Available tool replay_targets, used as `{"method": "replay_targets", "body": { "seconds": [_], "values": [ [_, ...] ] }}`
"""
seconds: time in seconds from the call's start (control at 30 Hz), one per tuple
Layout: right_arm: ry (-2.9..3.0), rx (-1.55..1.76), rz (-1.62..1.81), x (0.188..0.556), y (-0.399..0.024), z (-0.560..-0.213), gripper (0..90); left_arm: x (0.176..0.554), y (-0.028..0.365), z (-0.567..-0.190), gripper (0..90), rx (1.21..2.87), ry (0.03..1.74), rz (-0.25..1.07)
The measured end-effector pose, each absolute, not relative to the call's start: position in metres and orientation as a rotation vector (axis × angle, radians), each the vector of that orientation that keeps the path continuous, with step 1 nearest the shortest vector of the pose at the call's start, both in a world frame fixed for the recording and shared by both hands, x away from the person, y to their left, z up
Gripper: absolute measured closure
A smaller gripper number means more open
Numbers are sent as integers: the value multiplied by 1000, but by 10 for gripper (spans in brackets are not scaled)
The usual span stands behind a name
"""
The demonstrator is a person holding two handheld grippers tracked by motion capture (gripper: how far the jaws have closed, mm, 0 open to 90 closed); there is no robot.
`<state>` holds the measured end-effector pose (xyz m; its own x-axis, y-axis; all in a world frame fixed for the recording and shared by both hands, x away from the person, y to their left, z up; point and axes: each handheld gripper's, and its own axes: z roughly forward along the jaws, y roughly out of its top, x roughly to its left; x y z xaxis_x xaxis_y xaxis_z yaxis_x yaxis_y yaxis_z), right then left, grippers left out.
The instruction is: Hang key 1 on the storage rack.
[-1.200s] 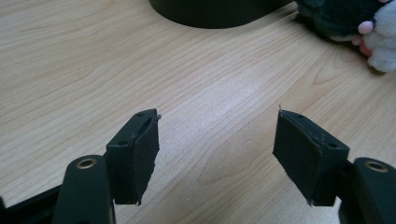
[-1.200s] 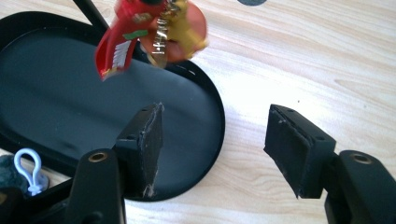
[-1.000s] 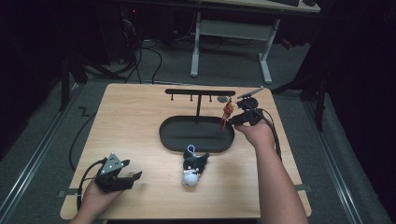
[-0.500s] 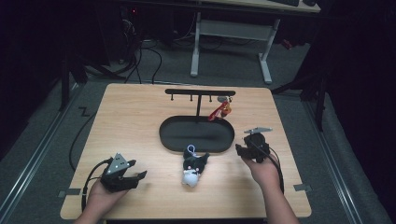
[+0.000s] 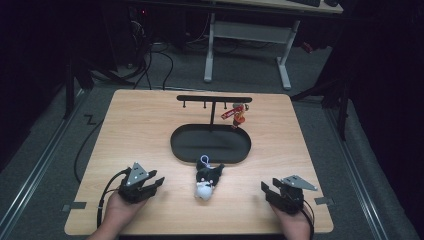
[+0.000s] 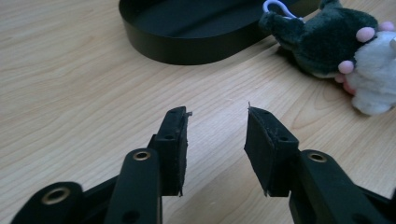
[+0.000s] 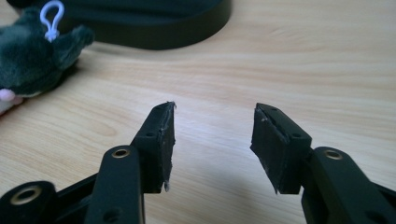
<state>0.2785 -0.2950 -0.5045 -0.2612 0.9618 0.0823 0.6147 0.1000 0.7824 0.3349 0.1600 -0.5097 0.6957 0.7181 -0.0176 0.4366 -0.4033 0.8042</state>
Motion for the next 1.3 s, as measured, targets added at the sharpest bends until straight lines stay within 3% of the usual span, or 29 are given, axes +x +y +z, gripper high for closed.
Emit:
{"method": "replay_targets", "body": {
  "seconds": [0.23, 0.43, 0.63, 0.87, 1.3],
  "values": [
    [1882, 1497, 1022, 263, -306, -510, 499, 329, 116, -507, 781, 2112, 822, 421],
    [1964, 1390, 1081, 266, -284, -507, 505, 345, 80, -513, 882, 2100, 860, 393],
    [2012, 1341, 1085, 266, -273, -507, 516, 349, 56, -521, 897, 2137, 840, 327],
    [1984, 1336, 1110, 261, -274, -499, 520, 326, 23, -519, 897, 2176, 729, 260],
    [1952, 1389, 1093, 262, -285, -503, 523, 310, -33, -518, 852, 2232, 565, 227]
  ]
}}
